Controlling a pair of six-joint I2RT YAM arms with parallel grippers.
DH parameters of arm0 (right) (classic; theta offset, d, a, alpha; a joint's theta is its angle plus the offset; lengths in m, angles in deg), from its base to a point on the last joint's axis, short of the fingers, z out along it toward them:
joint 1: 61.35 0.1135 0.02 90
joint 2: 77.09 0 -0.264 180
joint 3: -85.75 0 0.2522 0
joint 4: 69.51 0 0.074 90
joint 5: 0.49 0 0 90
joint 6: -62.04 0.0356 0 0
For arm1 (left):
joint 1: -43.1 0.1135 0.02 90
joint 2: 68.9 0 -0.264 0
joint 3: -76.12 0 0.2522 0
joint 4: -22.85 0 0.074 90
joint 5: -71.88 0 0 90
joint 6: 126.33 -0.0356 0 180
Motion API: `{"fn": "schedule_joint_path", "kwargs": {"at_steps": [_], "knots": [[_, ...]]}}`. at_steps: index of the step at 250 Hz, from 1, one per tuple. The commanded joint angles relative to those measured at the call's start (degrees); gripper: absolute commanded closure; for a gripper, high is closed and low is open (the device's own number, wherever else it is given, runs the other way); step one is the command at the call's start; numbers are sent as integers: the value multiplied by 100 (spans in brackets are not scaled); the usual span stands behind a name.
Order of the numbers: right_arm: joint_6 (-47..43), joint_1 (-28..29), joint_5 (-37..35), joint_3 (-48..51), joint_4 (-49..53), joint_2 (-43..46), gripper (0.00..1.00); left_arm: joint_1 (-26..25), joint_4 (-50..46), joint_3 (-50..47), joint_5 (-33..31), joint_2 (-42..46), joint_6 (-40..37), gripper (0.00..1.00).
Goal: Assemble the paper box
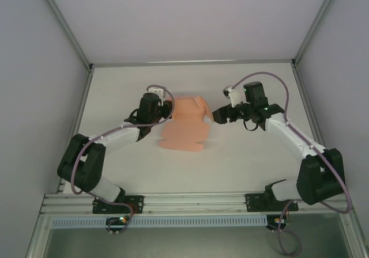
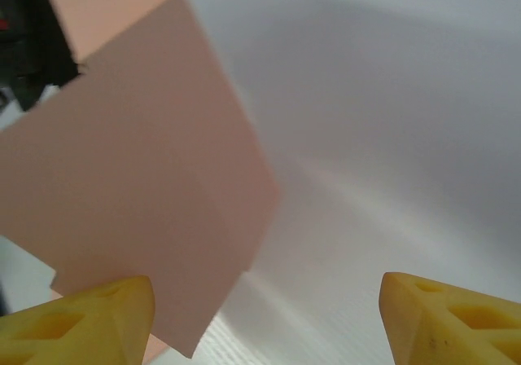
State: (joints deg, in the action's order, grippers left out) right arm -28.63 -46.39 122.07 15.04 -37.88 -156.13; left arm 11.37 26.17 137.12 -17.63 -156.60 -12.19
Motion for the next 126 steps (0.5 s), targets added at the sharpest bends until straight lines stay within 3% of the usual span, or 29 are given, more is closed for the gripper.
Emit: {"fn": "schedule_joint_path", "kwargs": {"at_steps": [1, 126], "knots": [[-282, 230, 618, -295, -144, -322, 28, 29, 143, 24, 142, 152, -96, 100], [-179, 985, -1071, -537, -1126, -888, 32, -110, -87, 101, -70, 229, -67, 100]]}}
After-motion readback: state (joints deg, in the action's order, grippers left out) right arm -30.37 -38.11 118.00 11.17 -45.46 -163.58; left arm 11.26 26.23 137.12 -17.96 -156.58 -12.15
